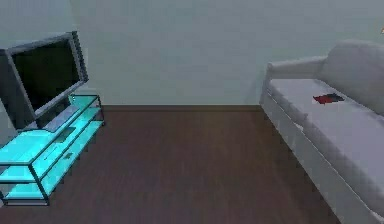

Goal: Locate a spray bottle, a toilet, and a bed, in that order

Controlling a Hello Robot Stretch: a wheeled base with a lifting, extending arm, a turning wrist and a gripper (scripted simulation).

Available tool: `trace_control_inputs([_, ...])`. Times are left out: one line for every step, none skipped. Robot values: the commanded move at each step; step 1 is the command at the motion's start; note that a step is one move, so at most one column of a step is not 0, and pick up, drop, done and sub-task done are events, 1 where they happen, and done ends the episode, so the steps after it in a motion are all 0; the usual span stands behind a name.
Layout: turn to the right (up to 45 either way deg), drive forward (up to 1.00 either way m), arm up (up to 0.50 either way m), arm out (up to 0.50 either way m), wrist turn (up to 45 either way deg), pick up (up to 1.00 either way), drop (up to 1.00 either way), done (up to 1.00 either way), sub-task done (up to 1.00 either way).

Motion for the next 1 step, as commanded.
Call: trace_control_inputs([45.0,0.0,0.0,0.0,0.0,0.0,0.0,0.0,0.0])
